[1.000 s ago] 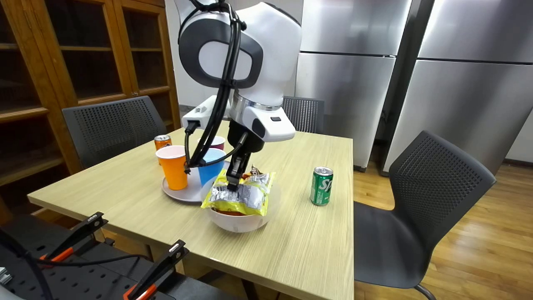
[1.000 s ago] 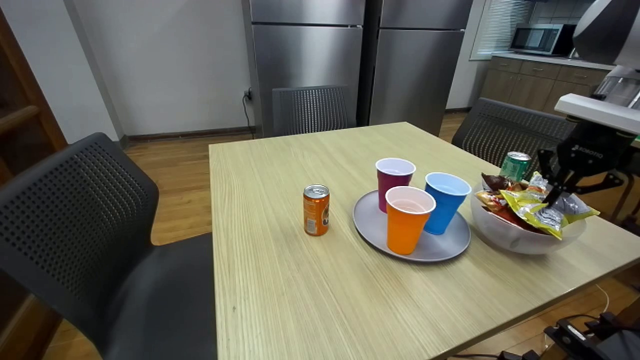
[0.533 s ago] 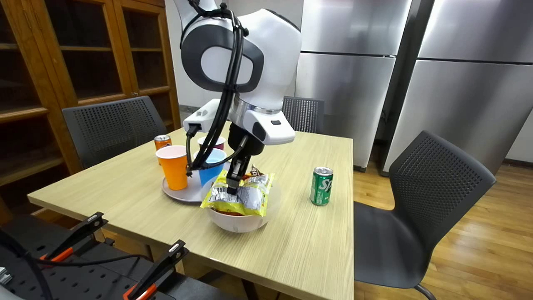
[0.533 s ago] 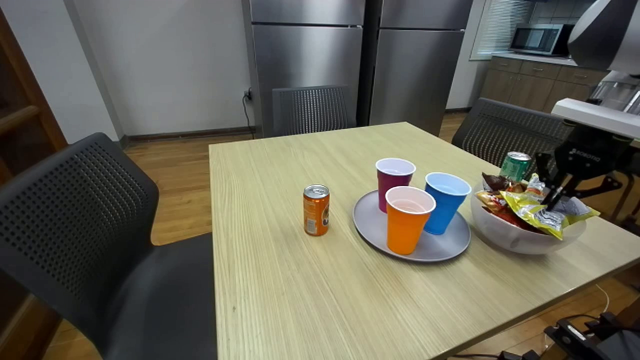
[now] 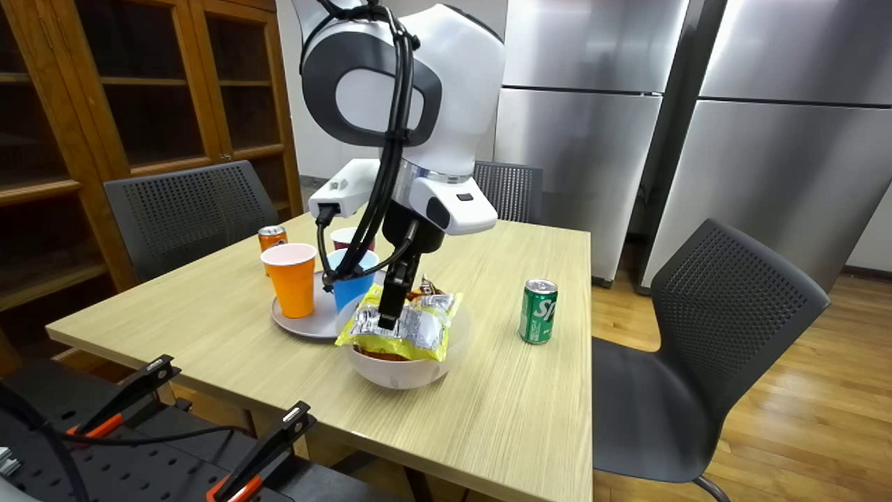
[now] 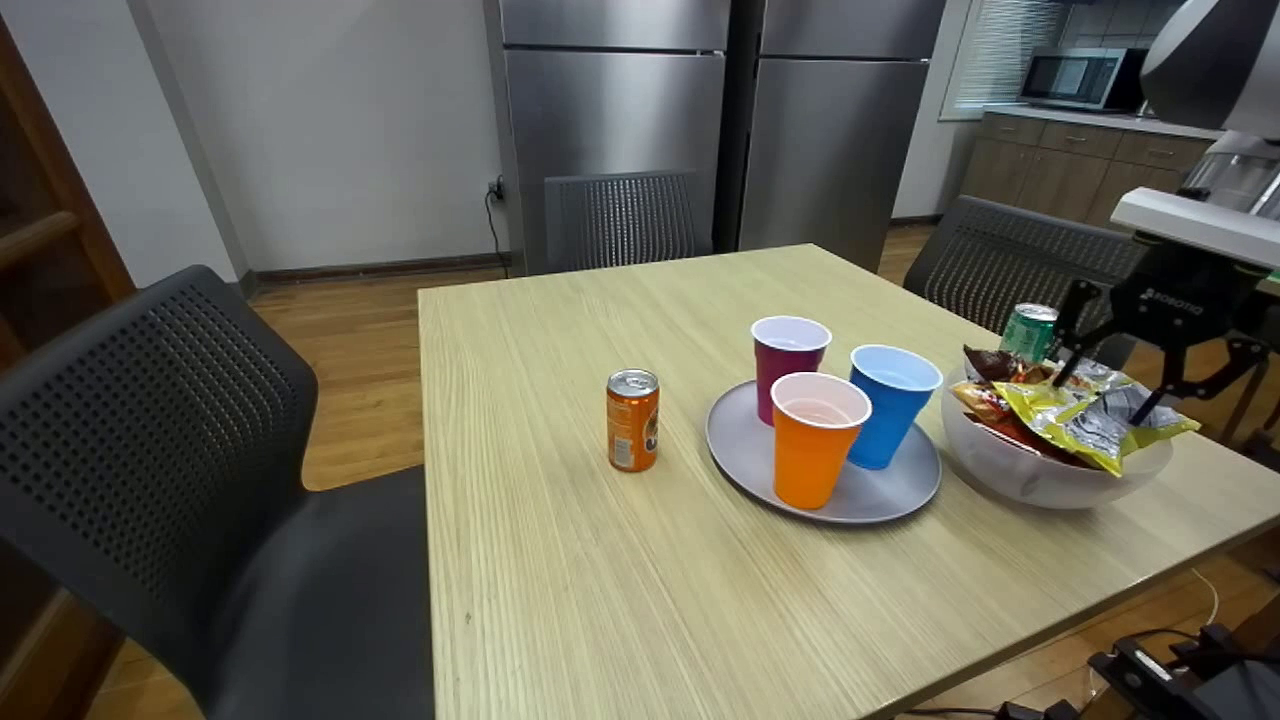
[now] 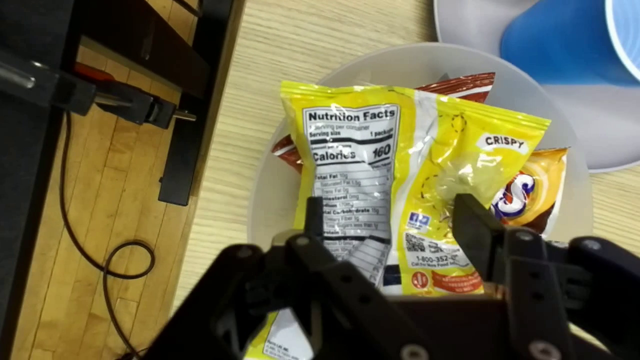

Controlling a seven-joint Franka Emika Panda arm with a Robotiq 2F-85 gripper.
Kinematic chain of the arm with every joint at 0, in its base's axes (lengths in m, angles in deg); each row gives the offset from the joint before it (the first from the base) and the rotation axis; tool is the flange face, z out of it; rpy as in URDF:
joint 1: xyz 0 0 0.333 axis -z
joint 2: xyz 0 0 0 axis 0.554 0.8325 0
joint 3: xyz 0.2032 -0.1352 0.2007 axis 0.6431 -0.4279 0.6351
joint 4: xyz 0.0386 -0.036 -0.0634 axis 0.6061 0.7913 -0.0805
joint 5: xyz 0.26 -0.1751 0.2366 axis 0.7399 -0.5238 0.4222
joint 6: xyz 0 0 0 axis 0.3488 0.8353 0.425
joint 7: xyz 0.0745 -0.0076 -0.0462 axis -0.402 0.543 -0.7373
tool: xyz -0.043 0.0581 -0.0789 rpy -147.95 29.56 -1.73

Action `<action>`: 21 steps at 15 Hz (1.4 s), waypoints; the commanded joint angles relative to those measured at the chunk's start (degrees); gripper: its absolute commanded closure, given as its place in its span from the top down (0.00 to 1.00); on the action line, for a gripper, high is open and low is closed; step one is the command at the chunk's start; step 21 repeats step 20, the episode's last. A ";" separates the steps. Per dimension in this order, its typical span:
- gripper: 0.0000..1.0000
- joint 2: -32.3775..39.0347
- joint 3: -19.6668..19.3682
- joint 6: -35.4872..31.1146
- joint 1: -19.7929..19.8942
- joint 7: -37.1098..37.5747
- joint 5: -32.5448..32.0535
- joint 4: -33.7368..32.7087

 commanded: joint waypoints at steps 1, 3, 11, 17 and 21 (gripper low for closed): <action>0.99 -5.46 0.17 0.81 0.29 -2.03 -1.08 2.40; 1.00 -7.65 -0.02 0.95 0.27 -2.54 -1.84 3.11; 1.00 -11.23 -0.01 0.18 0.10 -1.42 -12.83 3.53; 1.00 -14.61 0.11 0.21 0.22 -1.43 -15.43 5.41; 1.00 -14.61 0.11 0.20 0.22 -1.43 -15.44 5.48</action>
